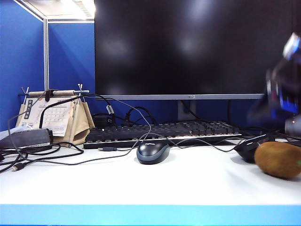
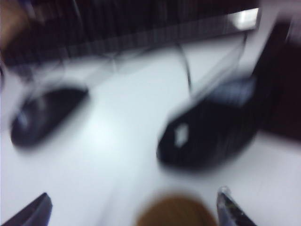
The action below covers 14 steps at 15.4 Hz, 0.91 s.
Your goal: Pick up the kiwi and place it near the upside-down mouse.
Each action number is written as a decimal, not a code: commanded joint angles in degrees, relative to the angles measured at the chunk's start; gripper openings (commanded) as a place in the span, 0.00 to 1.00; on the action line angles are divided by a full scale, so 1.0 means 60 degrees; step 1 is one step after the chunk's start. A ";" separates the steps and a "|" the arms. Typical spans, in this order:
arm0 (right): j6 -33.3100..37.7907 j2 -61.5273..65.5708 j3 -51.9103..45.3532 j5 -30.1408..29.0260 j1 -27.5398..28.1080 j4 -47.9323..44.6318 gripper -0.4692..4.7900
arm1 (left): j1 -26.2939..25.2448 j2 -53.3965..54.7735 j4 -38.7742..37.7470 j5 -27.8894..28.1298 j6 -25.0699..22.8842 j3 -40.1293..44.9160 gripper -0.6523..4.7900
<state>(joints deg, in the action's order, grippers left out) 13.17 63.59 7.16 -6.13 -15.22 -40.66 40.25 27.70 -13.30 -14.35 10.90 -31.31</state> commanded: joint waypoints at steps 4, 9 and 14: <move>-0.0022 -0.5042 0.0033 0.0692 0.0025 0.1756 0.35 | -0.0004 -0.2473 -0.1610 0.3843 -0.0641 -0.0011 0.28; -0.0554 -1.0542 0.0226 0.3406 0.0033 0.7635 0.41 | -0.0007 -0.2871 -0.0827 0.6524 -0.0659 0.1366 0.26; -0.1158 -1.0517 0.0361 0.3872 0.0018 0.8623 0.42 | -0.0004 -0.2918 0.0729 0.6513 -0.0499 0.3628 0.26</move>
<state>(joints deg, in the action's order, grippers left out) 6.83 0.62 9.04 15.18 -15.00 9.30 40.27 10.22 -9.98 24.47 7.53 -10.57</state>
